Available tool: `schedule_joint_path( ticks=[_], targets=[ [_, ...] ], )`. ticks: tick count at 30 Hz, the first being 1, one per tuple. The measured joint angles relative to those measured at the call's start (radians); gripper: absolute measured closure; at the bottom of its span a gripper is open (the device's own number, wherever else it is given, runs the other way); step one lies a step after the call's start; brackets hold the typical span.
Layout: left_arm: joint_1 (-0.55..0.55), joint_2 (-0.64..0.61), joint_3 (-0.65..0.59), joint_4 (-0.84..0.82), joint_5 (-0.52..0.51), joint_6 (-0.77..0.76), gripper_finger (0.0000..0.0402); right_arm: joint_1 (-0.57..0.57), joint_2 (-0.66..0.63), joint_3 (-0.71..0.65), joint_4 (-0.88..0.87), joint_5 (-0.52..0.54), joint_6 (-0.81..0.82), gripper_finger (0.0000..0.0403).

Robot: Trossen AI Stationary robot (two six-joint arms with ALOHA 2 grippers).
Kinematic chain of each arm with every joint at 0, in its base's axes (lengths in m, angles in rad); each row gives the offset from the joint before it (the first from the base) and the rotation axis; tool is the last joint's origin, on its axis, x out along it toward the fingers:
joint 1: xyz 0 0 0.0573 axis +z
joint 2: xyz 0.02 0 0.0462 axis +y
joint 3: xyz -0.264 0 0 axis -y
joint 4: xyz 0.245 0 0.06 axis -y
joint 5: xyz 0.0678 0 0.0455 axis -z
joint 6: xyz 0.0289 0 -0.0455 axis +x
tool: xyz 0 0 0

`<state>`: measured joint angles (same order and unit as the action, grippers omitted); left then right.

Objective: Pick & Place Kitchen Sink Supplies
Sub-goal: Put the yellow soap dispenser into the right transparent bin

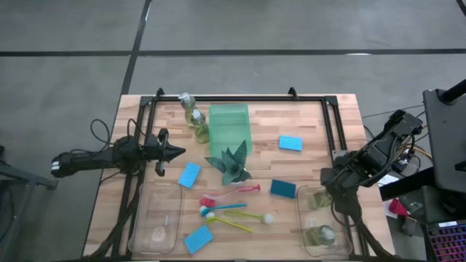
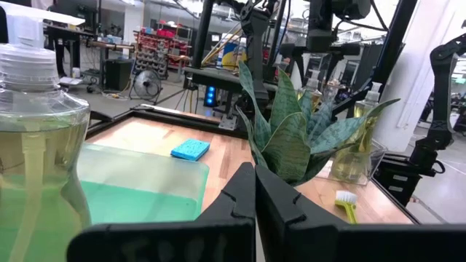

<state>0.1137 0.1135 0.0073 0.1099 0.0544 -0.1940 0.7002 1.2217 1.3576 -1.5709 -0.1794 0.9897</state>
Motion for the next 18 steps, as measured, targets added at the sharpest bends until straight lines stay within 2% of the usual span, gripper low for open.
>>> schedule_joint_path(
  ticks=[5, 13, 18],
  targets=[
    [0.0, 0.0, 0.0, 0.0, 0.0, 0.0, 0.0401, -0.001, 0.002, -0.022, -0.002, -0.037, 0.001, 0.015],
    [0.0, 0.0, 0.0, 0.0, 0.0, 0.0, 0.0401, -0.001, 0.003, -0.026, -0.001, -0.06, 0.005, 0.0214],
    [0.0, 0.0, 0.0, 0.0, 0.0, 0.0, 0.0401, -0.001, 0.004, -0.024, 0.004, -0.06, 0.005, 0.0239]
  ],
)
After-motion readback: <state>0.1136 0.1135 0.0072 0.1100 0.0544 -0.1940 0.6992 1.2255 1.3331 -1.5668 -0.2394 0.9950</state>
